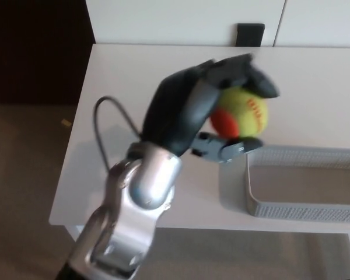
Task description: The robot walk towards a table in front and uses its left hand to pickup a tennis ball on the left side and put it in a container on the right hand side
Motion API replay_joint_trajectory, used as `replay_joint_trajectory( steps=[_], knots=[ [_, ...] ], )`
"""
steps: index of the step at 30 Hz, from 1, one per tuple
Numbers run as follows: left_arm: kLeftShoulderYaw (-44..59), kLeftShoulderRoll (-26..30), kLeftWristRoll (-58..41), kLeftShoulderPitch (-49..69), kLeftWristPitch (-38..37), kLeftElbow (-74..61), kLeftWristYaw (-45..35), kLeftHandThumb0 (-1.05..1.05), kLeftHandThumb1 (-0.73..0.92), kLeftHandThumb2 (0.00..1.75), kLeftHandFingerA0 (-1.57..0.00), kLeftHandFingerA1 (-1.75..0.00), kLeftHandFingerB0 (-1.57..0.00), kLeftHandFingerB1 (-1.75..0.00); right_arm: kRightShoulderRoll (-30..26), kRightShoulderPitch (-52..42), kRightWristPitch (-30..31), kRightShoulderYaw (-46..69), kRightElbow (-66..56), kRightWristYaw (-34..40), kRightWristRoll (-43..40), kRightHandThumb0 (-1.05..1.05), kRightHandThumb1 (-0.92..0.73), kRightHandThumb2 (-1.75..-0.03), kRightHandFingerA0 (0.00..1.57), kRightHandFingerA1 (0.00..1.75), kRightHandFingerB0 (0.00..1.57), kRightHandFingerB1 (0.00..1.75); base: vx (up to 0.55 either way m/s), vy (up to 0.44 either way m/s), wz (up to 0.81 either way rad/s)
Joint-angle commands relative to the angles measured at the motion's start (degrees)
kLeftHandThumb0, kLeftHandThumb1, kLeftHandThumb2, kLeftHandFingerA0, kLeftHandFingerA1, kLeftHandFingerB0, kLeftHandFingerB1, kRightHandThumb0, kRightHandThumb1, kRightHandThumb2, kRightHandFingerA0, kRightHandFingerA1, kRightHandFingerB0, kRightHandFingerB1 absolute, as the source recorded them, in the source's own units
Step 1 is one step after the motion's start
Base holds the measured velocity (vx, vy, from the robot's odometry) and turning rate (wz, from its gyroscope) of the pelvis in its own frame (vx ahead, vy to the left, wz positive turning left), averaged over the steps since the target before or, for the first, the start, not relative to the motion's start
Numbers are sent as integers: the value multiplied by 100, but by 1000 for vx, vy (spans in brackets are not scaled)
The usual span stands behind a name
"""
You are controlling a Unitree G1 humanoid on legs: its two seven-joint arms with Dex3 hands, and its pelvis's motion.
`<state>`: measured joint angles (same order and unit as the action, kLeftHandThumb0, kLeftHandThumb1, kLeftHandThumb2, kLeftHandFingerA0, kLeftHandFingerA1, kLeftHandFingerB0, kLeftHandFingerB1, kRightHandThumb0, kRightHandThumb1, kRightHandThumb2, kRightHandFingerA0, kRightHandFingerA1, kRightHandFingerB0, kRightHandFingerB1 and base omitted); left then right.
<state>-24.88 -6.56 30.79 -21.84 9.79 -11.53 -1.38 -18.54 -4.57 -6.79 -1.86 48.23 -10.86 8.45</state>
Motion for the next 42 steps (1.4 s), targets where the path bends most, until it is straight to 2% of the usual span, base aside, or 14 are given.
replay_joint_trajectory(
  steps=[1, 4, 5, 14, 18, 19, 20, 21, 22, 32, 34, 36, 37, 42],
  knots=[
    [-441, -504, 275, -541, 425, 716, 74, -18, 59, 84, -103, -163, -94, -120, -75, -10, -63, 16, 72, 61, 6, -50, -69, -60, 28, 38, 21, 32, 0, 0, 0],
    [-637, -744, 383, -737, 524, 1105, 179, -20, 60, 79, -104, -160, -94, -115, -76, -11, -70, 8, 71, 78, 19, -50, -69, -60, 28, 38, 21, 32, 0, 0, 0],
    [-701, -792, 411, -772, 560, 1187, 169, -14, 57, 79, -105, -155, -99, -97, -41, -11, -83, 0, 80, 83, 14, -49, -69, -60, 28, 39, 21, 32, 0, 0, 0],
    [-966, -1104, 551, -1034, 696, 2114, 326, -9, 59, 83, -104, -148, -97, -113, 43, -3, -74, -24, -89, 110, 11, -49, -70, -61, 29, 39, 22, 32, 0, 0, 0],
    [-954, -1076, 561, -1039, 623, 2430, 413, -9, 58, 82, -107, -141, -100, -95, 34, -49, -8, -31, -170, 97, 19, -49, -70, -61, 29, 38, 22, 32, 0, 0, 0],
    [-933, -1059, 550, -1092, 690, 2536, 333, -20, 59, 57, -83, -78, -53, -45, 52, -6, -27, -21, -116, 112, 9, -50, -70, -61, 29, 38, 22, 32, 0, 0, 0],
    [-921, -1055, 547, -1119, 714, 2592, 302, -20, 59, 57, -83, -78, -53, -45, 60, 11, -33, -17, -96, 119, 5, -50, -70, -61, 29, 38, 22, 32, 0, 0, 0],
    [-937, -1063, 597, -1219, 1340, 2587, -160, -70, 42, 77, 0, -21, 0, -1, 60, -15, 16, -13, -188, 118, 1, -49, -70, -61, 30, 39, 22, 32, 0, 0, 0],
    [-956, -1047, 639, -1265, 1650, 2573, -390, -72, 43, 79, 0, -13, 0, 0, 60, -28, 23, -10, -228, 112, -5, -49, -70, -61, 29, 38, 22, 32, 0, 0, 0],
    [-1157, -595, 615, -1425, 2011, 2311, -1156, -102, 48, 69, 0, 0, 0, 0, 48, 63, -110, 68, -162, -19, -114, -49, -69, -60, 28, 39, 20, 32, 0, 0, 0],
    [-1226, -451, 654, -1334, 2012, 2009, -1251, -105, 67, 62, 0, 0, 0, -3, 72, 81, -143, 92, -104, -6, -145, -49, -69, -60, 27, 39, 21, 32, 0, 0, 0],
    [-1273, -371, 660, -1200, 2039, 1716, -1265, -105, 69, 61, 0, 0, 0, -6, 75, 38, -146, 100, -129, 1, -153, -55, -60, -77, 24, 45, 19, 41, 0, 0, 0],
    [-1258, -288, 670, -1037, 2044, 1311, -1255, -98, 54, 101, 0, -3, 0, 0, 82, 31, -119, 105, -162, 13, -156, -54, -60, -77, 24, 45, 19, 41, 0, 0, 0],
    [-715, 285, 267, 67, 1374, -1337, -1220, -95, 57, 99, -8, -3, -12, -6, 89, 34, -102, 121, -184, 19, -176, -48, -69, -60, 28, 39, 21, 32, 0, 0, 0]
  ],
)
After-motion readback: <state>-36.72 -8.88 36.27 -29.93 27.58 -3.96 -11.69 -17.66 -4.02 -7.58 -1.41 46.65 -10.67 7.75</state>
